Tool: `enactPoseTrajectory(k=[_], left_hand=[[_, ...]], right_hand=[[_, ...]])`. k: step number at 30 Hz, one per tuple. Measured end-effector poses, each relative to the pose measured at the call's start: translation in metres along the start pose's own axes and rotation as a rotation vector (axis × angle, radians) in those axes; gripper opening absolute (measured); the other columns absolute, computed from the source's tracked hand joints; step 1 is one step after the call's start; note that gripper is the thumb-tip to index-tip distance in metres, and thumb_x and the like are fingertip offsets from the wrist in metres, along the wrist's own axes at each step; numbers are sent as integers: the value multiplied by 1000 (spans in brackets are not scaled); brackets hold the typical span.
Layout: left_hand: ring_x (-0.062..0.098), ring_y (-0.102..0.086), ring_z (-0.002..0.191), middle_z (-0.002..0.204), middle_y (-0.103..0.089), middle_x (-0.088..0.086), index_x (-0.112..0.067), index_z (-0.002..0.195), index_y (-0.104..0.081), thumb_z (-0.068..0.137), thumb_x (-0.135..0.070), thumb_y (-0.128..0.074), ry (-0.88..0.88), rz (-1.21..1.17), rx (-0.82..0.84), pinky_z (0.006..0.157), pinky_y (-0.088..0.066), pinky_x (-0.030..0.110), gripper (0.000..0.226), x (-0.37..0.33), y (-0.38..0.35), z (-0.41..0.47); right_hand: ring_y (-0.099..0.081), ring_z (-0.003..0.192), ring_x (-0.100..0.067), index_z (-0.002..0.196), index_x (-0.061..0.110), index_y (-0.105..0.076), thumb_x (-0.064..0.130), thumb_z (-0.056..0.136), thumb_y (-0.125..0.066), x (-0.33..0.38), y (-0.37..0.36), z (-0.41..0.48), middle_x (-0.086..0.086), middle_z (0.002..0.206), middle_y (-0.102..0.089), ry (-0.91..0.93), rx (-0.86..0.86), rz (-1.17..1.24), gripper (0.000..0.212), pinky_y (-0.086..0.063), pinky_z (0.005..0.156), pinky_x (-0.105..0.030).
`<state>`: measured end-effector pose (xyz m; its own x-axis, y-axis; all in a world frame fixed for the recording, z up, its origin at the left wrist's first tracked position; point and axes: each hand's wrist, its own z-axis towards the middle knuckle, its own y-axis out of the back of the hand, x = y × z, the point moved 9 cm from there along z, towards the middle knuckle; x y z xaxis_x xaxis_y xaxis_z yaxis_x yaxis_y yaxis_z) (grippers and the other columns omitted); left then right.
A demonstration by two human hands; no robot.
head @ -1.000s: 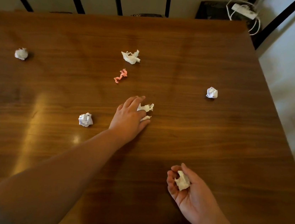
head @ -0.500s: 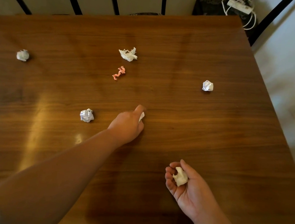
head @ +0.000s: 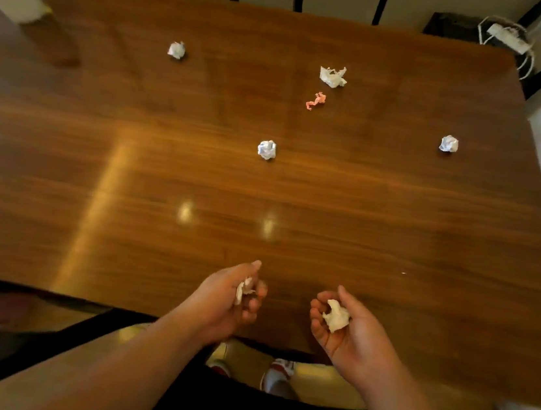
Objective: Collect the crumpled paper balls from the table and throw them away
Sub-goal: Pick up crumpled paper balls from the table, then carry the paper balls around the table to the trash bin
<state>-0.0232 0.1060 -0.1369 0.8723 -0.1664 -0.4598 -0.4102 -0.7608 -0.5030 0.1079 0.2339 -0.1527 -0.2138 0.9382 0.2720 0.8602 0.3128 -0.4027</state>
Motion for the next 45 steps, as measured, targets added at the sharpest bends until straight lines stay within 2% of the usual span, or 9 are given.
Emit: enactPoseTrajectory(k=[3,6,12,21,27,32,35,41,45], left_hand=[[6,-42,43,71,-60,3,-13,75,-65,87,-29,-61,-53,-187,59,36,-35,18,20,17,26,-50],[3,-35,38,61,-51,-2,-11,84,-63,87,-26,-58,-123,-285,62,32,-32,16,16,32,54,-100],[7,-31,38,54,-40,0,-11,72,-51,92,-61,-42,-241,-457,26,33,-26,18,55,75,110,-186],[12,-50,45,63,-53,2,-13,74,-60,85,-33,-52,-499,-833,-316,38,-40,19,24,180,148,-275],[14,-58,51,66,-59,5,-11,75,-62,84,-29,-53,-635,-1116,-521,41,-50,24,22,275,154,-325],[19,-58,49,64,-58,11,-9,69,-63,96,-43,-39,-723,-1355,-738,40,-50,24,50,365,177,-378],[20,-59,50,68,-59,11,-7,74,-62,96,-38,-38,-777,-1508,-787,42,-50,25,44,414,193,-409],[19,-60,51,69,-64,10,-7,68,-71,80,-21,-57,-863,-1678,-867,43,-52,26,24,481,255,-473],[19,-62,52,70,-67,9,-8,67,-73,87,-24,-53,-843,-1697,-907,46,-54,27,32,506,310,-519]], right_hand=[[-68,59,-21,84,0,-70,34,96,-53,-42,-17,-20,-18,74,-71,-53,-4,-72,40,-57,48,-31],[-69,61,-21,85,1,-70,33,96,-53,-81,-36,-40,-17,76,-71,-80,44,-183,38,-57,49,-31],[-70,69,-22,83,4,-74,34,95,-54,-141,-63,-69,-16,80,-71,-112,165,-443,38,-58,53,-31],[-71,68,-22,88,3,-71,33,96,-53,-201,-73,-94,-16,78,-71,-224,257,-871,36,-59,52,-32],[-71,74,-23,90,4,-72,33,95,-56,-261,-76,-103,-15,81,-72,-336,322,-1112,33,-58,57,-33],[-72,69,-23,83,4,-74,31,92,-60,-358,-96,-119,-15,77,-73,-439,414,-1317,32,-58,57,-32],[-71,66,-21,80,4,-73,30,93,-59,-433,-115,-137,-13,73,-71,-532,498,-1411,32,-59,57,-31],[-64,72,-20,85,7,-63,27,94,-56,-595,-148,-178,-11,76,-66,-709,614,-1549,23,-59,57,-27],[-61,71,-19,81,7,-60,24,94,-56,-678,-168,-196,-10,76,-63,-755,593,-1563,22,-57,56,-25]])
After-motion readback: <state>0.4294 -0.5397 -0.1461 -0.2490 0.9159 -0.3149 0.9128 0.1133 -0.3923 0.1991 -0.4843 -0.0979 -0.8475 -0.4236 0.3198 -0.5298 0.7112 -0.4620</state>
